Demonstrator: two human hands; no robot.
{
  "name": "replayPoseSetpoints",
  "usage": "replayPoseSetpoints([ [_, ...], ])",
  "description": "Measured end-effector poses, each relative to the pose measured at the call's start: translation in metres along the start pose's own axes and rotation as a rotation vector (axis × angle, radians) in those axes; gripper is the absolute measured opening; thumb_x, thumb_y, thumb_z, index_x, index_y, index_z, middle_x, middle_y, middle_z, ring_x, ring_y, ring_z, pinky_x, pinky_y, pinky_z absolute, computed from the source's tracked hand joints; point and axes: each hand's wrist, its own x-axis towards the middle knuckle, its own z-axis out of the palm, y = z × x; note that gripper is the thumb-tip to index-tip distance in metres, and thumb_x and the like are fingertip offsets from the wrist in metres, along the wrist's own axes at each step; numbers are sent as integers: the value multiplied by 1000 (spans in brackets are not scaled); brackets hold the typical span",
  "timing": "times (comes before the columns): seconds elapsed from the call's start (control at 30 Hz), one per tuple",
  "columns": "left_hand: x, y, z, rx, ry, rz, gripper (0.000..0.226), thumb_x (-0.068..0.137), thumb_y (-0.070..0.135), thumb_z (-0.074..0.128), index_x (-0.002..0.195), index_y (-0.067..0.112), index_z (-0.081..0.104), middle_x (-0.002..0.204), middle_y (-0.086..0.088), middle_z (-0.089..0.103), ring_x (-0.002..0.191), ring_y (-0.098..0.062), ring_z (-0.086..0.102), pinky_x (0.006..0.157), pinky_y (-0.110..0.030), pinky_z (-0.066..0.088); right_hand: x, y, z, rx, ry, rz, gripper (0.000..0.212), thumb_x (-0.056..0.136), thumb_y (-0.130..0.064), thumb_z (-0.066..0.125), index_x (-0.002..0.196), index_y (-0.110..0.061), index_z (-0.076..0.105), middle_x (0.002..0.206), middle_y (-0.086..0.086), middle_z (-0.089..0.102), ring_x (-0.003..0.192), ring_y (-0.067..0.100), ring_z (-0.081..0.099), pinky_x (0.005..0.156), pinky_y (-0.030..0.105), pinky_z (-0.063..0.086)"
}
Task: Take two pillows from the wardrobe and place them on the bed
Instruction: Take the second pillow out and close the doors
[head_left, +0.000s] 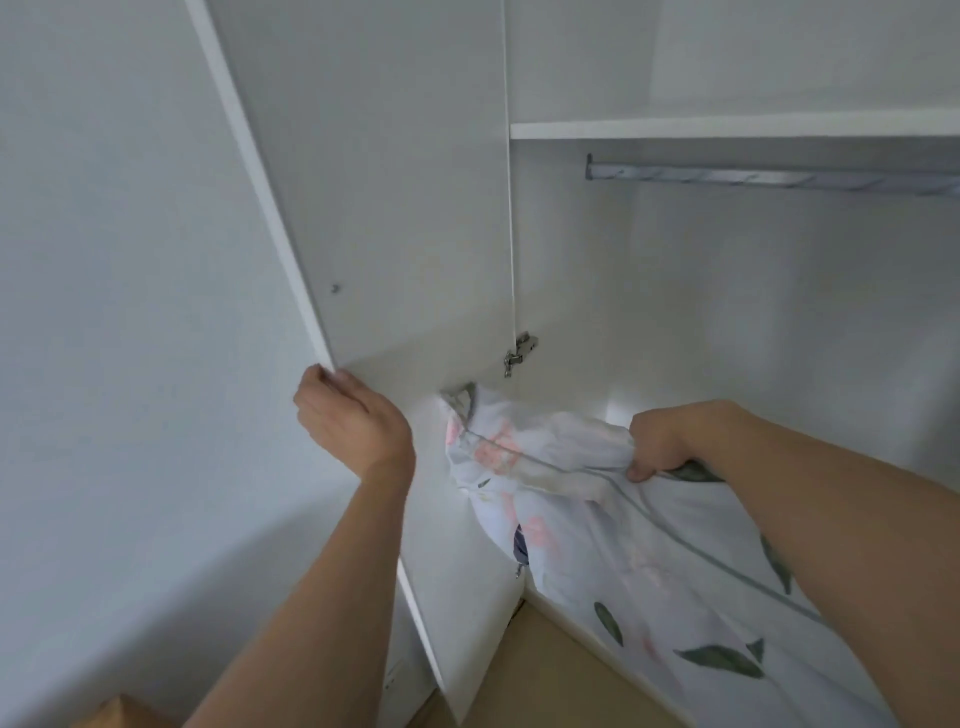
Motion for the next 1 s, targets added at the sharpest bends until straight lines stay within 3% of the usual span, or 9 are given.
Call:
replayPoseSetpoints([
  [0.1, -40, 5, 2, -88, -102, 152, 27, 99, 19, 40, 103, -6, 49, 87, -14, 48, 80, -28, 43, 77, -42, 34, 0, 12, 6, 9, -21, 33, 54, 82, -41, 68, 122, -7, 56, 122, 9, 60, 104, 25, 59, 82, 27, 43],
  [0.17, -68, 12, 4, -180, -272, 170, 39, 99, 35, 34, 110, -1, 44, 93, -10, 48, 82, -27, 46, 78, -44, 43, -3, 23, 11, 34, -43, 63, 54, 82, -40, 68, 123, -7, 56, 120, 9, 61, 99, 23, 59, 81, 26, 43],
  [0.27, -104, 21, 12, -267, -506, 281, 40, 99, 44, 34, 130, 19, 33, 121, -2, 49, 106, -23, 54, 86, -38, 50, -12, 42, 20, 76, -59, 109, 51, 83, -38, 68, 122, -7, 57, 120, 9, 61, 97, 22, 57, 80, 24, 42],
  [0.33, -123, 31, 24, -296, -637, 415, 49, 98, 40, 39, 141, 21, 27, 138, 1, 40, 126, -19, 44, 95, -30, 44, -21, 57, 26, 112, -57, 150, 52, 84, -38, 67, 124, -7, 55, 124, 9, 59, 105, 24, 58, 82, 24, 42],
  [0.43, -150, 46, 48, -272, -766, 534, 71, 92, 29, 46, 152, 16, 11, 156, -10, 21, 145, -20, 23, 113, -27, 29, -35, 81, 35, 171, -55, 233, 57, 85, -39, 66, 129, -7, 51, 128, 9, 57, 111, 25, 57, 90, 28, 44],
  [0.57, -187, 68, 84, -258, -892, 630, 82, 90, 28, 47, 153, 9, -3, 161, -17, 1, 149, -30, 2, 119, -48, 18, -55, 116, 45, 274, -28, 343, 58, 84, -41, 65, 129, -7, 52, 127, 9, 57, 109, 25, 57, 94, 31, 46],
  [0.73, -223, 90, 133, -155, -963, 636, 96, 86, 29, 51, 151, 12, -18, 160, -21, -9, 146, -41, -11, 106, -73, 20, -69, 147, 53, 395, 49, 496, 61, 84, -42, 65, 131, -5, 49, 130, 10, 55, 111, 25, 56, 88, 27, 43],
  [0.83, -237, 102, 157, -117, -977, 622, 100, 82, 34, 48, 149, 14, -24, 159, -22, -9, 145, -46, -10, 100, -79, 21, -69, 159, 54, 460, 72, 574, 63, 84, -42, 65, 133, -6, 47, 131, 9, 55, 111, 25, 55, 88, 28, 43],
  [1.0, -249, 109, 191, -83, -1025, 647, 109, 83, 40, 61, 149, 8, -20, 156, -26, -7, 141, -51, -11, 92, -84, 22, -60, 171, 53, 551, 91, 678, 59, 83, -39, 66, 130, -6, 51, 125, 9, 58, 105, 26, 58, 89, 32, 47],
])
